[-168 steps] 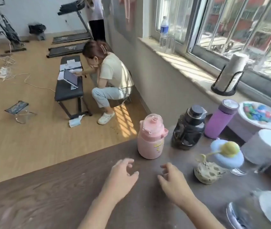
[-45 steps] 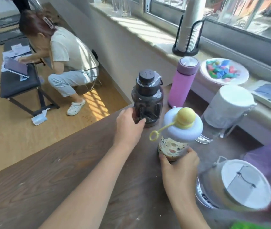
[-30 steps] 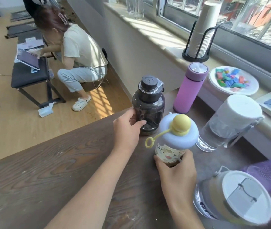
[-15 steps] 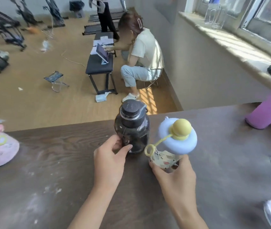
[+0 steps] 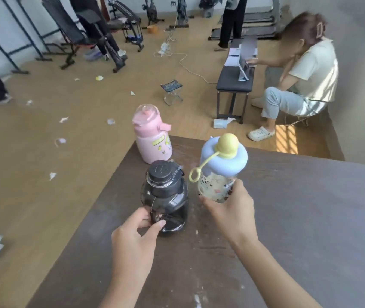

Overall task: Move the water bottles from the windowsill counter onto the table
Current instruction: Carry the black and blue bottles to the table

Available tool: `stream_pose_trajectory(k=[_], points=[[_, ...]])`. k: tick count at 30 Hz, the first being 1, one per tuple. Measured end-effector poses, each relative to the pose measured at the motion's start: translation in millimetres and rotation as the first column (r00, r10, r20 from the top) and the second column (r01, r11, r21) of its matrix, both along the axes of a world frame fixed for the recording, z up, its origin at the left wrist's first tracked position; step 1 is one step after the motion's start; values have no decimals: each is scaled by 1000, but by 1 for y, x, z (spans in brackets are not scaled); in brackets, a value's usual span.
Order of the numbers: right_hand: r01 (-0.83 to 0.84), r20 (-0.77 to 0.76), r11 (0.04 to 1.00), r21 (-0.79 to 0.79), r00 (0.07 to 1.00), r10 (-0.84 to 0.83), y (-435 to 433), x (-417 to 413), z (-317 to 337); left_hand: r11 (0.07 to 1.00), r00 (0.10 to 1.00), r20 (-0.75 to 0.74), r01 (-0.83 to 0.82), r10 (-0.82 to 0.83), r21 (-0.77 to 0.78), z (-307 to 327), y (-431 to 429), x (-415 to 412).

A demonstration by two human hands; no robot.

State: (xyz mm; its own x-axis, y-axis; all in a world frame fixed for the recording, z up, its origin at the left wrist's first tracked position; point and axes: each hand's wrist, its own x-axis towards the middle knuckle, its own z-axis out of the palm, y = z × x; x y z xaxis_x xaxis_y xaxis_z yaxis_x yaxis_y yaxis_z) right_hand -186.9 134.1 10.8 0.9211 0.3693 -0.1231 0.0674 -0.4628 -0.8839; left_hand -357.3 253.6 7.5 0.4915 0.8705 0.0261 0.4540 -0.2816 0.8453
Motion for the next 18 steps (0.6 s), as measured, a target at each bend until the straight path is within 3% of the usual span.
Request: stream_pose_trajectory(k=[9, 18], points=[[-217, 46, 975, -39, 975, 219, 135, -39, -15, 980, 982, 5, -187, 188, -63, -16, 68, -92], [-284, 96, 954, -93, 951, 293, 180, -55, -32, 965, 972, 65, -216, 227, -146, -29, 83, -109]])
